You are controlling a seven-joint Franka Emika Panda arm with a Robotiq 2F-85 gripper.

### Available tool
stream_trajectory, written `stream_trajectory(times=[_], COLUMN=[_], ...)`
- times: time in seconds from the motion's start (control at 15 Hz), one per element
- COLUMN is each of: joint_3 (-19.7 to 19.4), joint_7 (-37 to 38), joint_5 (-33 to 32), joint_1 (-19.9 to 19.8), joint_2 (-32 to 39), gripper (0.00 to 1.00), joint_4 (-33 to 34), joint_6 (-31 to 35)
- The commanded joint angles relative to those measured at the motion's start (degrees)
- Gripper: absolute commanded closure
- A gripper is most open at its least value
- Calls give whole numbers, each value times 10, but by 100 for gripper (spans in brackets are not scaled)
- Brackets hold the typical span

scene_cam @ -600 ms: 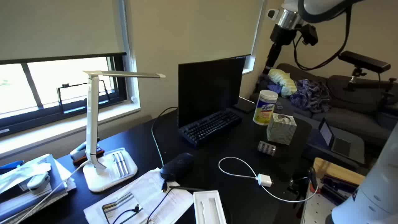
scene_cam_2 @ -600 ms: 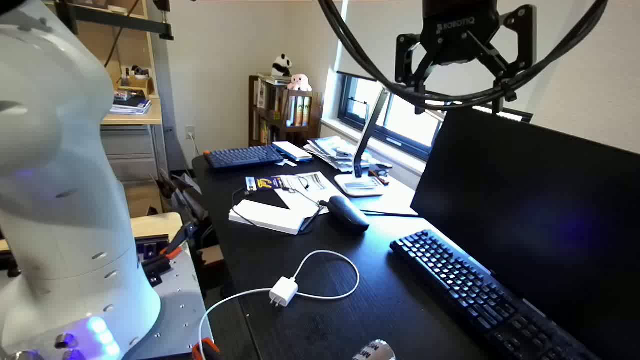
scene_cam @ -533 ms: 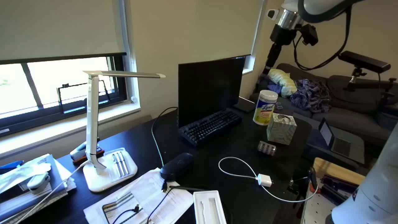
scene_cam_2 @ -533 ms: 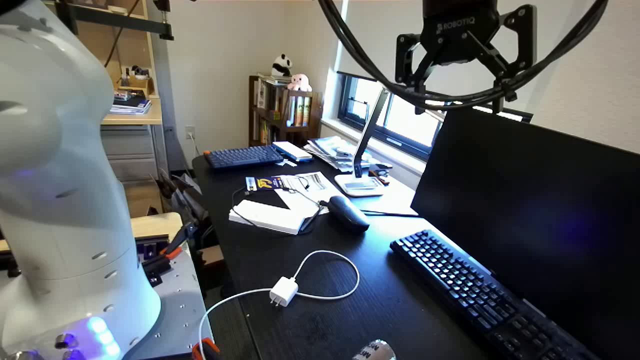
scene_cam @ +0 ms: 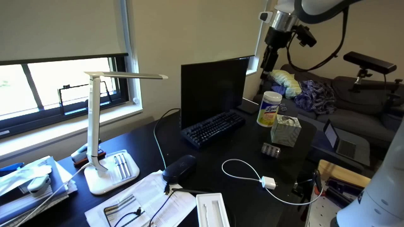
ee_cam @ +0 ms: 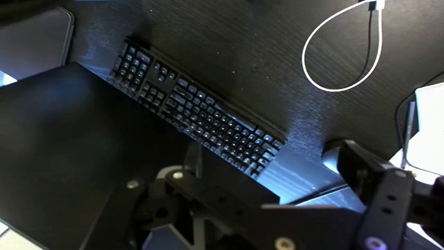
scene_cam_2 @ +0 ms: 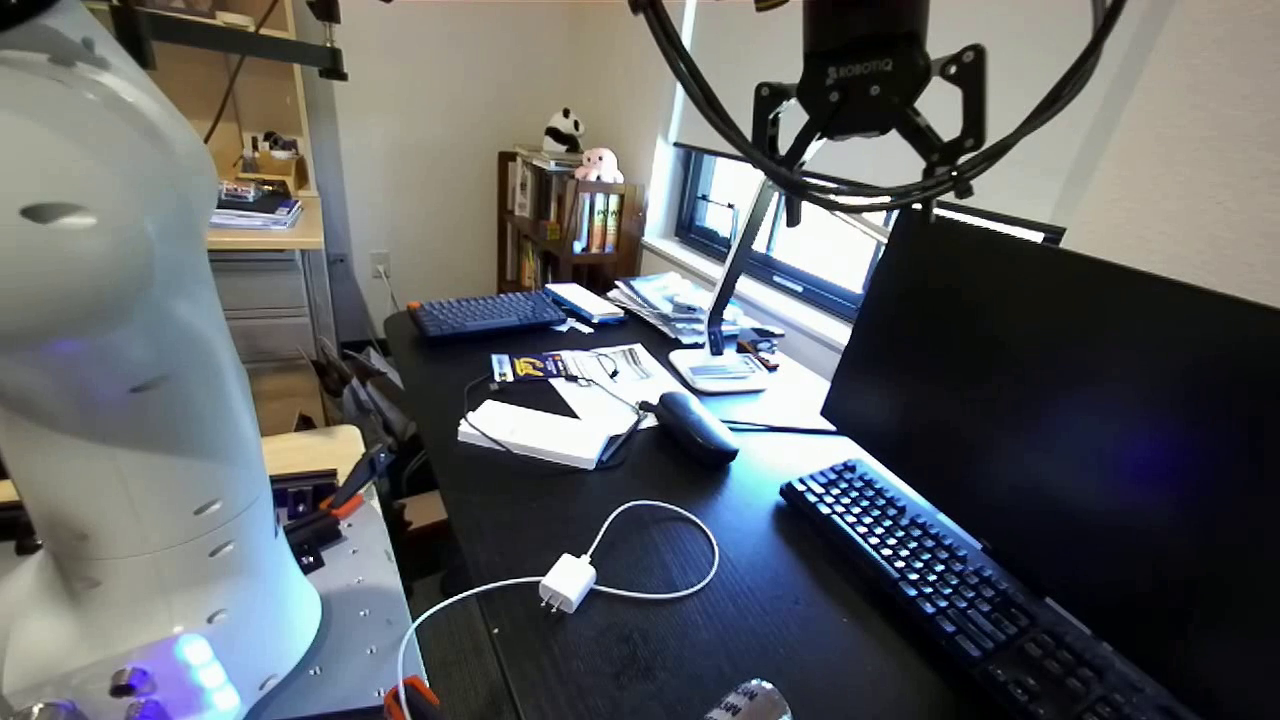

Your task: Move the black case to the right

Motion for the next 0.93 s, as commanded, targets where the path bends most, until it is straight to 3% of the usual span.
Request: stream_trajectory(times=[0.0,0.2,0.47,0.87], joint_3=[19,32,64,125], joint_7=[-55,-103,-168,-205], joint_5=[35,52,32,-58], joint_1=[45,72,70,75], joint_2=[77,153,245,254], gripper=[0,0,0,0], joint_4=[50,90,145,128], joint_6=[-26,-29,-43,-13])
